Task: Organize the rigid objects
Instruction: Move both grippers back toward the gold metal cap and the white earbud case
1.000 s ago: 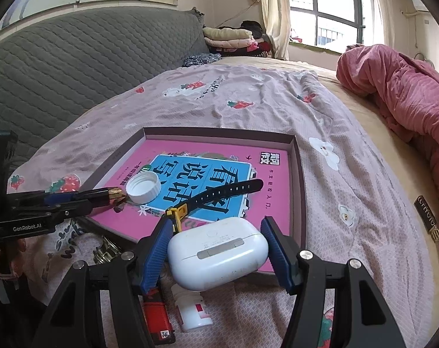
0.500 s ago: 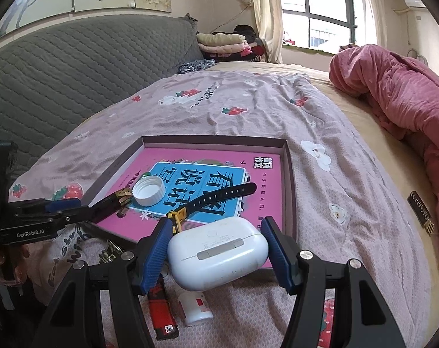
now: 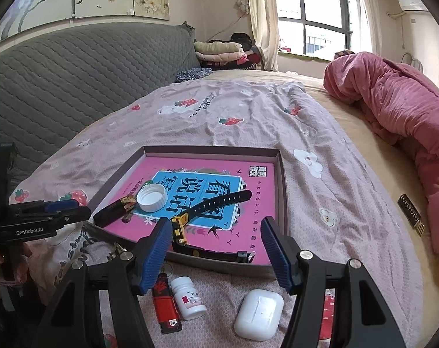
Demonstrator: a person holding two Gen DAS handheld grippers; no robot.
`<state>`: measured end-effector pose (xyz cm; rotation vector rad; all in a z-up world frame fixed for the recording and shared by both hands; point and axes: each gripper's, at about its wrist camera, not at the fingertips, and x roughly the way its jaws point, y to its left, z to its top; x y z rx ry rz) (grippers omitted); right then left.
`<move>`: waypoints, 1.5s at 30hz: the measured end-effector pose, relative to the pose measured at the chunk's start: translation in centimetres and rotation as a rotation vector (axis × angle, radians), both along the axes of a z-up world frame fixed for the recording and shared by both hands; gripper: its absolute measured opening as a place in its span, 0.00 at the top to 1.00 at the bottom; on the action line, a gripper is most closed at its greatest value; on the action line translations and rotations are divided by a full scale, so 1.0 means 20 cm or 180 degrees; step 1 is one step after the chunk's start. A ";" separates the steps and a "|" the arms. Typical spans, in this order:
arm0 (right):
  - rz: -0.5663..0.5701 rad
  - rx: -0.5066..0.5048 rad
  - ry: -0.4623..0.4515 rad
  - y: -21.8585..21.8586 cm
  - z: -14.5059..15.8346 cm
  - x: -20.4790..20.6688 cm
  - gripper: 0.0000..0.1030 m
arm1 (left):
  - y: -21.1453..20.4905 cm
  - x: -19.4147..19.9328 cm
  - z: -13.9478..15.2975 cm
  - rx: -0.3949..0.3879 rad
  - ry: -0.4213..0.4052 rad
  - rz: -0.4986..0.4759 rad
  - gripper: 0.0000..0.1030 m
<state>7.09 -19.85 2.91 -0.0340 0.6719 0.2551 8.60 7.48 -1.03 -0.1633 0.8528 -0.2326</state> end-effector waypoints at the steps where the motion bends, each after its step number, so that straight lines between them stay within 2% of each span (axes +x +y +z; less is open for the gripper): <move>1: -0.0002 -0.0003 -0.0016 0.00 0.01 -0.01 0.39 | 0.00 -0.01 0.01 -0.0005 -0.0020 0.0006 0.44; 6: -0.0045 -0.0013 -0.0149 -0.02 0.09 -0.05 0.39 | 0.01 -0.04 0.09 -0.0032 -0.0110 0.0028 0.42; 10: -0.0099 -0.0026 -0.0273 -0.05 0.16 -0.10 0.39 | 0.01 -0.08 0.16 -0.0066 -0.0190 0.0055 0.36; 14: -0.0142 -0.0027 -0.0360 -0.07 0.21 -0.14 0.39 | 0.01 -0.11 0.22 -0.0098 -0.0227 0.0078 0.35; 23: -0.0174 -0.0094 -0.0378 -0.10 0.23 -0.24 0.39 | -0.07 -0.19 0.29 -0.0021 -0.0276 0.0031 0.34; 30: -0.0194 -0.0177 -0.0261 -0.10 0.18 -0.29 0.39 | -0.14 -0.24 0.26 0.0047 -0.0217 0.0012 0.34; 45: -0.0109 -0.0277 0.0068 -0.09 -0.01 -0.36 0.39 | -0.19 -0.30 0.07 0.0086 0.0082 -0.0001 0.34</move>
